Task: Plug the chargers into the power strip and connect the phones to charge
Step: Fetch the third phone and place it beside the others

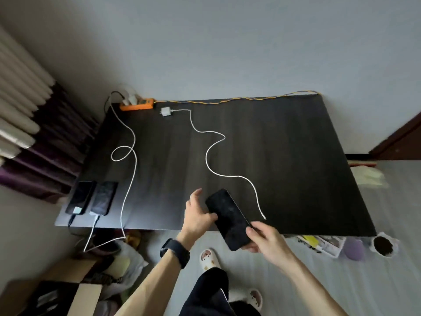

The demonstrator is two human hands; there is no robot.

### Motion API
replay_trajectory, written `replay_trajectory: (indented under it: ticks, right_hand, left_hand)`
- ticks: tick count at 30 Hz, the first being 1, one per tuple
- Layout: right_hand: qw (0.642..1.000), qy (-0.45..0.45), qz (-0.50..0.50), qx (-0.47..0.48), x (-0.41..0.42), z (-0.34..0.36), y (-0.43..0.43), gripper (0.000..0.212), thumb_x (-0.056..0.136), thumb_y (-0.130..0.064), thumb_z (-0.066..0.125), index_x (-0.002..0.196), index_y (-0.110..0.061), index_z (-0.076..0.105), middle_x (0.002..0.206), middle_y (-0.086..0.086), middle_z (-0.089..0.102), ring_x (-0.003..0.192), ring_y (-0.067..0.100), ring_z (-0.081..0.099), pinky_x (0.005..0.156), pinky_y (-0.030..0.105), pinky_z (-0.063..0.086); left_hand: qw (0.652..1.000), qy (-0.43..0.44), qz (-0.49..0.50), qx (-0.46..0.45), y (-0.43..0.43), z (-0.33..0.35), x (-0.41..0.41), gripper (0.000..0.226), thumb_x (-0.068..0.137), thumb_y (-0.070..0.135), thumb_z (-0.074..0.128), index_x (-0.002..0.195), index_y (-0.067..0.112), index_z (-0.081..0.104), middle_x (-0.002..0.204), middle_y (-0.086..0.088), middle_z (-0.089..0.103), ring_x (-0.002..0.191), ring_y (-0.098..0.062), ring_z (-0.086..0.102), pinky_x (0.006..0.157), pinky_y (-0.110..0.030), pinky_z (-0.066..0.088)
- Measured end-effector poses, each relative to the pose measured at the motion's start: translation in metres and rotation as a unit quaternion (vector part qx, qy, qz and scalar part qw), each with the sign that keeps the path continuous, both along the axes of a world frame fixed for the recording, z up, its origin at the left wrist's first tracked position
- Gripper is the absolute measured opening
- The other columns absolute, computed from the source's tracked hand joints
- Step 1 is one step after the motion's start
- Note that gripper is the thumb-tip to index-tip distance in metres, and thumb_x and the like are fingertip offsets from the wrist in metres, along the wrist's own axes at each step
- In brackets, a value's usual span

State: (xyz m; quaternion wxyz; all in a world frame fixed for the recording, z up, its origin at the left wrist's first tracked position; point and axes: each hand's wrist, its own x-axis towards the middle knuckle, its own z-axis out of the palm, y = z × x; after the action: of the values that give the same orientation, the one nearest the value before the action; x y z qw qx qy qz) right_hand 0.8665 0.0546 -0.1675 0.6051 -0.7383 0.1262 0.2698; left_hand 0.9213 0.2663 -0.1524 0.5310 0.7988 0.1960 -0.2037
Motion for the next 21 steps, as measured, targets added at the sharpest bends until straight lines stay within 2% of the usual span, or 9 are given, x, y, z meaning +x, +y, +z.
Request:
replay_trajectory:
  ticks: [3,4,7,9,11,13,15,19,21]
  right_hand:
    - [0.987,-0.025,0.143,-0.069,0.009,0.0,0.016,0.012,0.101,-0.023,0.054,0.104,-0.017,0.065,0.091,0.01,0.074,0.075,0.021,0.076,0.077,0.043,0.059]
    - [0.979,-0.037,0.182,-0.088,0.014,0.003,0.023,0.013,0.101,-0.024,0.055,0.102,-0.018,0.066,0.087,0.007,0.075,0.072,0.019,0.075,0.073,0.037,0.059]
    - [0.962,-0.057,0.243,-0.108,0.032,0.015,0.05,0.015,0.1,-0.022,0.055,0.099,-0.017,0.069,0.08,0.005,0.075,0.063,0.008,0.068,0.062,0.018,0.049]
    - [0.956,-0.061,0.263,-0.118,0.045,0.017,0.071,0.017,0.1,-0.024,0.054,0.099,-0.018,0.07,0.08,0.005,0.075,0.061,0.004,0.066,0.062,0.015,0.046]
    - [0.949,-0.058,0.278,-0.135,0.06,0.013,0.1,0.017,0.099,-0.027,0.055,0.1,-0.021,0.071,0.079,-0.001,0.074,0.063,0.003,0.065,0.064,0.014,0.047]
    - [0.95,-0.058,0.272,-0.139,0.071,0.004,0.12,0.017,0.097,-0.034,0.056,0.101,-0.027,0.072,0.09,-0.006,0.076,0.081,0.008,0.07,0.077,0.021,0.053]
    - [0.962,-0.06,0.221,-0.151,0.083,-0.013,0.153,0.014,0.094,-0.038,0.06,0.099,-0.033,0.072,0.093,-0.014,0.076,0.091,0.006,0.07,0.087,0.028,0.053]
    - [0.981,-0.034,0.084,-0.172,0.097,-0.039,0.207,0.007,0.094,-0.037,0.062,0.095,-0.039,0.069,0.089,-0.009,0.076,0.075,0.005,0.07,0.074,0.03,0.053]
    - [0.98,0.004,0.063,-0.191,0.099,-0.05,0.228,0.014,0.094,-0.043,0.061,0.104,-0.035,0.067,0.1,-0.006,0.074,0.082,0.009,0.072,0.077,0.03,0.053]
  left_hand:
    - [0.969,-0.102,-0.156,0.165,0.043,0.006,-0.007,0.092,0.067,0.012,0.067,0.148,0.034,0.029,0.153,0.0,0.021,0.14,-0.025,0.021,0.109,-0.031,0.031]
    - [0.941,-0.137,-0.213,0.226,0.056,0.005,-0.009,0.092,0.068,0.015,0.066,0.149,0.036,0.027,0.158,-0.001,0.015,0.144,-0.028,0.016,0.114,-0.036,0.028]
    - [0.807,-0.162,-0.42,0.381,0.092,0.002,-0.017,0.099,0.069,0.023,0.066,0.152,0.04,0.014,0.163,0.0,0.006,0.15,-0.024,0.005,0.121,-0.051,0.013]
    - [0.757,-0.165,-0.486,0.404,0.106,-0.006,-0.027,0.103,0.065,0.021,0.066,0.154,0.027,0.013,0.159,-0.002,0.021,0.149,-0.023,0.015,0.122,-0.053,0.01]
    - [0.739,-0.19,-0.495,0.416,0.129,-0.022,-0.029,0.103,0.062,0.024,0.065,0.152,0.016,0.017,0.145,-0.004,0.041,0.136,-0.025,0.038,0.12,-0.047,0.022]
    - [0.751,-0.215,-0.471,0.411,0.147,-0.036,-0.025,0.098,0.063,0.028,0.063,0.151,0.016,0.021,0.134,-0.003,0.049,0.118,-0.026,0.051,0.11,-0.037,0.037]
    - [0.799,-0.181,-0.431,0.378,0.179,-0.046,-0.016,0.094,0.062,0.031,0.061,0.148,0.019,0.023,0.132,-0.001,0.046,0.111,-0.026,0.052,0.101,-0.034,0.044]
    - [0.908,-0.065,-0.285,0.301,0.214,-0.065,0.001,0.082,0.061,0.036,0.067,0.134,0.021,0.034,0.124,0.001,0.04,0.11,-0.027,0.052,0.088,-0.039,0.051]
    - [0.944,-0.008,-0.191,0.269,0.232,-0.073,0.014,0.082,0.06,0.041,0.072,0.131,0.019,0.037,0.123,0.0,0.04,0.113,-0.027,0.05,0.084,-0.042,0.053]
